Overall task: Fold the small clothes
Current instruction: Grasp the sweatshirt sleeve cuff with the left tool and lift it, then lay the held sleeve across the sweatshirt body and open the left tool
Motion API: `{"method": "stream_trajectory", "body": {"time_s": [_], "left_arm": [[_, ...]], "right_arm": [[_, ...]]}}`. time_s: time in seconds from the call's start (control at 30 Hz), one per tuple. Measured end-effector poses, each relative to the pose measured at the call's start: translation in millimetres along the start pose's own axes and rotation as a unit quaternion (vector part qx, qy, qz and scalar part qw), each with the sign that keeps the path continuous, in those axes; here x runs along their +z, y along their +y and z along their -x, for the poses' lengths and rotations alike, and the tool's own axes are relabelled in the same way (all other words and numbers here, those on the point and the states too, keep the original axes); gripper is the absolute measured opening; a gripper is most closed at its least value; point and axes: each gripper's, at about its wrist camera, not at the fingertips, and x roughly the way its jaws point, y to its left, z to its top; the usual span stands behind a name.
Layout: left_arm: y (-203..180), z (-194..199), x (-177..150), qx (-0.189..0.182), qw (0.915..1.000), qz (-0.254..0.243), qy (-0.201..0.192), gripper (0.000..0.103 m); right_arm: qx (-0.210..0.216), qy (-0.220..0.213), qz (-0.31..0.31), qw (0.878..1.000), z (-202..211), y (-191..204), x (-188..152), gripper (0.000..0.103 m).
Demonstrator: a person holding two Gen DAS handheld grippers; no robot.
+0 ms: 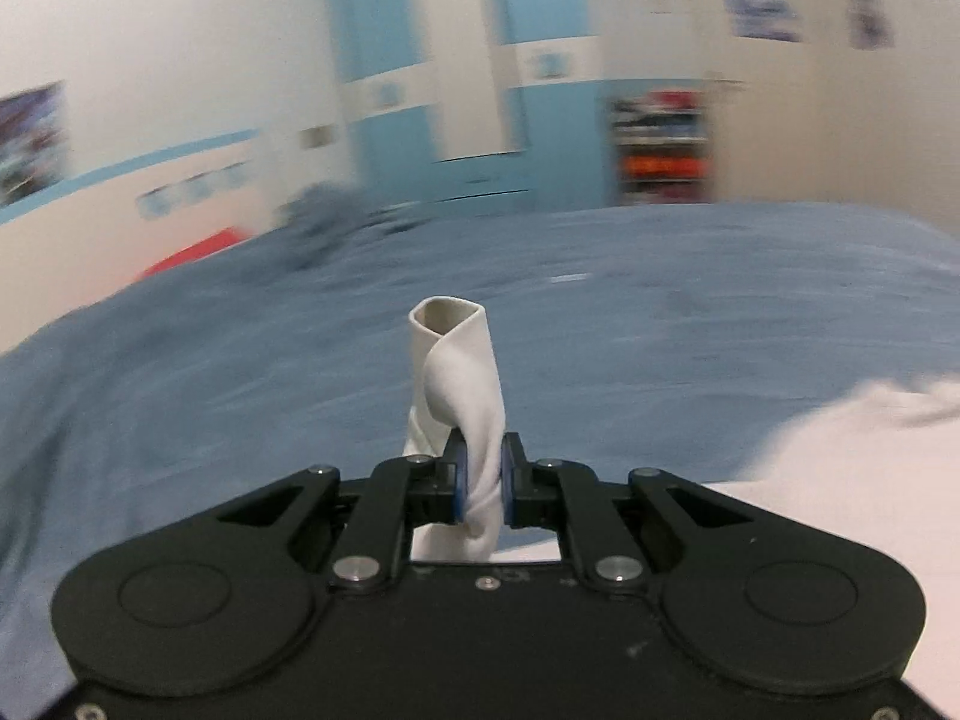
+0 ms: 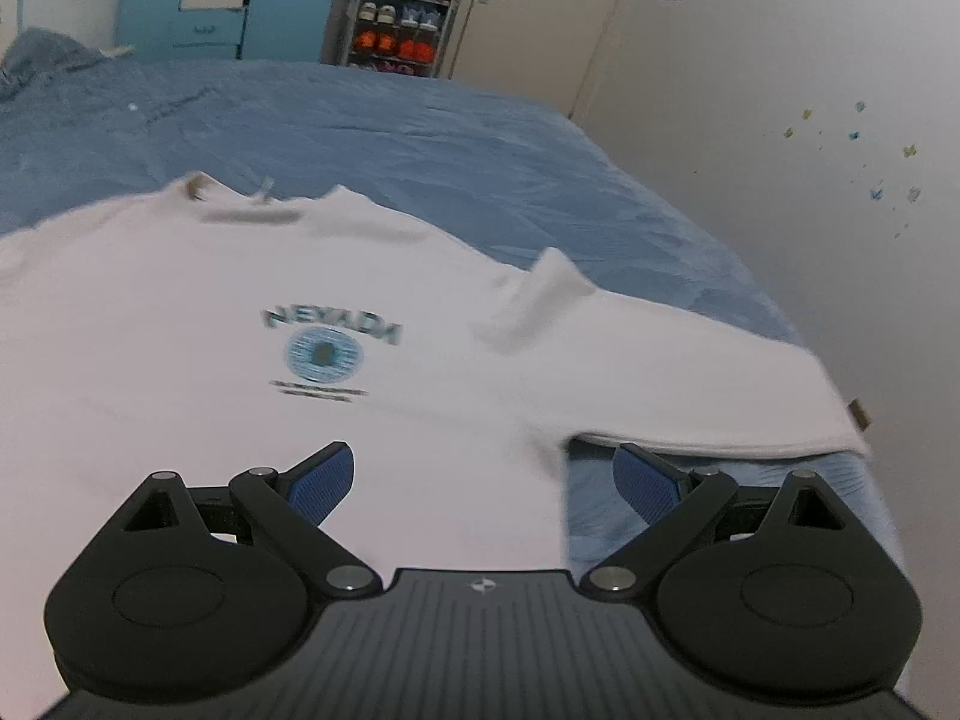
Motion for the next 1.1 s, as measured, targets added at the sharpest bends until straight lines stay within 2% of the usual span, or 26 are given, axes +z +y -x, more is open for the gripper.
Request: {"method": "stream_trajectory", "body": {"time_s": [0.07, 0.17, 0.27, 0.33, 0.4, 0.5, 0.53, 0.57, 0.63, 0.73, 0.83, 0.97, 1.1], "left_arm": [[-59.9, 10.6, 13.3, -0.048, 0.9984, -0.026, -0.015, 0.010], [-143.2, 21.7, 31.2, -0.115, 0.9922, -0.039, -0.025, 0.010], [-217.8, 30.4, 46.8, -0.188, 0.9799, -0.061, -0.029, 0.010], [-264.5, 43.5, 51.0, -0.212, 0.9722, -0.082, -0.055, 0.010], [-297.4, 51.0, 55.8, -0.246, 0.9646, -0.079, -0.054, 0.010], [-332.9, 57.9, 56.6, -0.303, 0.9489, -0.079, -0.035, 0.028], [-338.5, 62.0, 53.4, -0.310, 0.9466, -0.083, -0.034, 0.042], [-341.2, 64.9, 49.3, -0.313, 0.9452, -0.087, -0.035, 0.046], [-332.3, 63.9, 43.6, -0.318, 0.9429, -0.095, -0.030, 0.046], [-317.1, 69.6, 28.5, -0.297, 0.9488, -0.107, -0.006, 0.045], [-274.4, 65.0, 11.0, -0.268, 0.9549, -0.128, 0.008, 0.045], [-202.4, 67.7, -27.8, -0.218, 0.9625, -0.157, 0.035, 0.046], [-143.3, 62.0, -59.1, -0.176, 0.9691, -0.158, 0.068, 0.046]], "right_arm": [[-0.005, -0.004, 0.008, 1.000, -2.0, -8.5, -3.8, 0.103], [0.003, -0.008, 0.004, 1.000, -4.3, -25.8, -6.9, 0.103], [0.007, -0.004, -0.015, 1.000, -10.0, -45.8, -10.1, 0.103], [0.010, 0.001, -0.039, 0.999, -15.0, -58.7, -14.4, 0.103], [0.019, 0.005, -0.066, 0.998, -20.0, -70.1, -19.3, 0.103], [0.030, 0.017, -0.090, 0.995, -28.5, -79.4, -25.6, 0.103], [0.029, 0.018, -0.090, 0.995, -29.8, -80.5, -26.9, 0.103], [0.027, 0.018, -0.089, 0.995, -30.2, -80.5, -27.9, 0.103], [0.026, 0.016, -0.085, 0.996, -29.8, -79.1, -28.6, 0.103], [0.035, 0.014, -0.089, 0.995, -27.7, -77.1, -28.9, 0.103], [0.048, 0.012, -0.094, 0.994, -23.9, -73.8, -28.2, 0.103], [0.059, 0.007, -0.084, 0.995, -22.4, -60.4, -23.8, 0.103], [0.082, 0.006, -0.077, 0.994, -28.7, -42.0, -11.0, 0.103]]}}
